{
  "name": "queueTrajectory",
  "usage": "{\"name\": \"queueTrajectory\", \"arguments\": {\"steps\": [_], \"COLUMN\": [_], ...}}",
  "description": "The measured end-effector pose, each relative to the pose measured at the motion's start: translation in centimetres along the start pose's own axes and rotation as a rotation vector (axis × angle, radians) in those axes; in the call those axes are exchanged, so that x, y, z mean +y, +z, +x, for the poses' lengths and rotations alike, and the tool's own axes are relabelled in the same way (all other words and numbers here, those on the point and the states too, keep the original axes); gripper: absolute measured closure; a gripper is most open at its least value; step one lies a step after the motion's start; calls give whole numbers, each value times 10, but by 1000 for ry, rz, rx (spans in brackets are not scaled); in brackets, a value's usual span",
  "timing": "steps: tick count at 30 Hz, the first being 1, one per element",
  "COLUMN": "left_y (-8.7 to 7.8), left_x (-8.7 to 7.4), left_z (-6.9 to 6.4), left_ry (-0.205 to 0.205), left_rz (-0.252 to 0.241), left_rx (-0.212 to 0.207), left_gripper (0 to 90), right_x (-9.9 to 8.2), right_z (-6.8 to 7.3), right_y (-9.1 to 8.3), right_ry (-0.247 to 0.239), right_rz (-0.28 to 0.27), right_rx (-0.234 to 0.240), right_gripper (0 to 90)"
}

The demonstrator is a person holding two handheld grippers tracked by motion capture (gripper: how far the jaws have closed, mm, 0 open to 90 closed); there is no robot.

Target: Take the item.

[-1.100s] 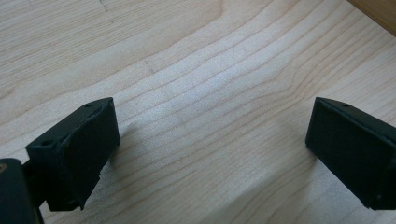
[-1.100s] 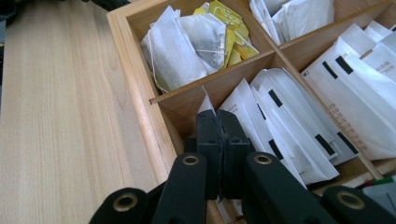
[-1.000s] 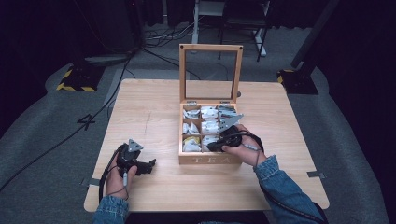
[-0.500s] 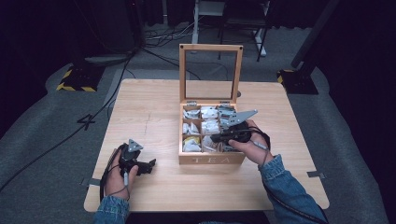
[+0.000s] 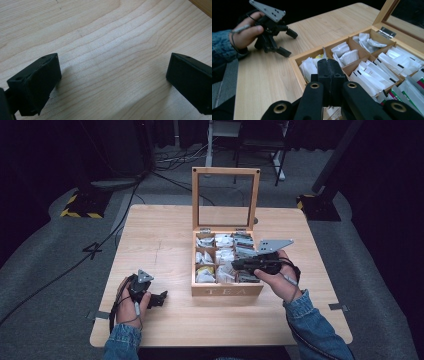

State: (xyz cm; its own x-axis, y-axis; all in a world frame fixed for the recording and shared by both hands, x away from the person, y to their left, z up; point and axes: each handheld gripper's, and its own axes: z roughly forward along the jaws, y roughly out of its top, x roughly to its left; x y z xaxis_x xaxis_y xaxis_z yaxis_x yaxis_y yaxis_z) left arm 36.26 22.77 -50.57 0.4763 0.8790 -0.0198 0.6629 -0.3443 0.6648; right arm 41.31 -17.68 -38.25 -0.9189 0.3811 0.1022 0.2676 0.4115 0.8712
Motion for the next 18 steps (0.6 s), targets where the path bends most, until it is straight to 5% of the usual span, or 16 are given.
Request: {"name": "queueTrajectory", "arguments": {"steps": [7, 18], "left_y": [0, 1], "left_x": [0, 1], "left_z": [0, 1], "left_ry": [-2, 10], "left_rz": [-1, 1], "left_rx": [0, -11], "left_gripper": [1, 1], "right_x": [5, -2], "right_z": [4, -13], "right_y": [-23, -65], "right_ry": [18, 81], "right_rz": [-66, -136], "right_rx": [-17, -128], "right_gripper": [900, 900]}}
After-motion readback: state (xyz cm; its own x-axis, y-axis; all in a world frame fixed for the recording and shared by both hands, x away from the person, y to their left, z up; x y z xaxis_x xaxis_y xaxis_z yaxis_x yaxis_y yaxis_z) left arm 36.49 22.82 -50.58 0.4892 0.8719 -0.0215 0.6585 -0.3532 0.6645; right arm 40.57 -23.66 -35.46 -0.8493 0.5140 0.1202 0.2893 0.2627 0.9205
